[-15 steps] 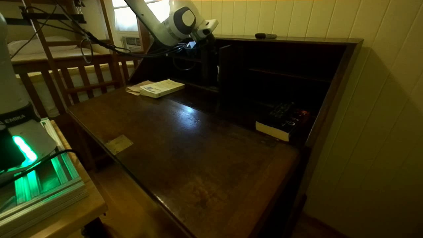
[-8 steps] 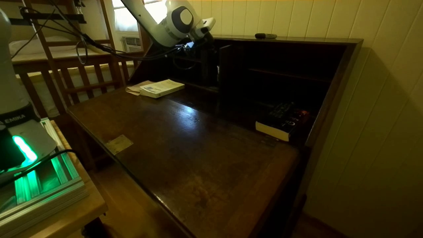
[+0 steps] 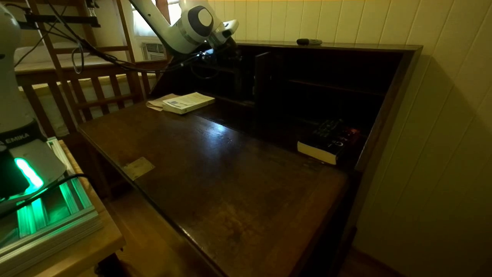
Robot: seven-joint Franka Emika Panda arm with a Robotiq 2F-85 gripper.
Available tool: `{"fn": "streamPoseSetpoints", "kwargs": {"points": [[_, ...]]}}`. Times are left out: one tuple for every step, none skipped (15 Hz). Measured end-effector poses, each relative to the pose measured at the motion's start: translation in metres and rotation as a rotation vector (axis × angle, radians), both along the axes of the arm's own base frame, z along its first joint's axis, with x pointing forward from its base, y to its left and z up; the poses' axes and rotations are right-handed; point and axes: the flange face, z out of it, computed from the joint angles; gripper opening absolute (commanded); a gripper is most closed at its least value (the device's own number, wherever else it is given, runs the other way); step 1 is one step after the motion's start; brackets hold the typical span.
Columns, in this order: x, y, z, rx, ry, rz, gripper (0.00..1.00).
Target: Remove the marker from the paper cup, put it on the top part of the desk, open the top middle cabinet door, put the paper cup inside the cabinet and close the cabinet door
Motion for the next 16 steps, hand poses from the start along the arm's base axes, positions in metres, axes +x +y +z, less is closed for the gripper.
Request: {"fn": "streamPoseSetpoints", "kwargs": {"points": [[-0.003, 0.004, 0.003, -0.005, -0.007, 0.012, 0.53], [-0.005, 0.008, 0.007, -0.009, -0.014, 0.021, 0.53], [-0.006, 0.011, 0.009, -0.012, -0.020, 0.028, 0.52], [-0.008, 0.014, 0.012, -0.017, -0.025, 0.035, 0.50], [-0.010, 0.017, 0.014, -0.022, -0.026, 0.042, 0.49], [-0.012, 0.020, 0.015, -0.026, -0.025, 0.048, 0.47], [-0.015, 0.023, 0.016, -0.032, -0.022, 0.057, 0.52], [-0.017, 0.025, 0.017, -0.036, -0.019, 0.065, 0.57], [-0.020, 0.027, 0.019, -0.037, -0.016, 0.070, 0.56], [-0.023, 0.029, 0.021, -0.036, -0.013, 0.073, 0.58], [-0.026, 0.030, 0.023, -0.035, -0.009, 0.074, 0.58], [-0.028, 0.031, 0.025, -0.035, -0.001, 0.072, 0.60], [-0.031, 0.032, 0.028, -0.034, 0.013, 0.068, 0.59], [-0.034, 0.032, 0.031, -0.031, 0.031, 0.062, 0.62], [-0.036, 0.032, 0.034, -0.029, 0.053, 0.056, 0.86], [-0.040, 0.032, 0.038, -0.025, 0.079, 0.049, 0.87]]}}
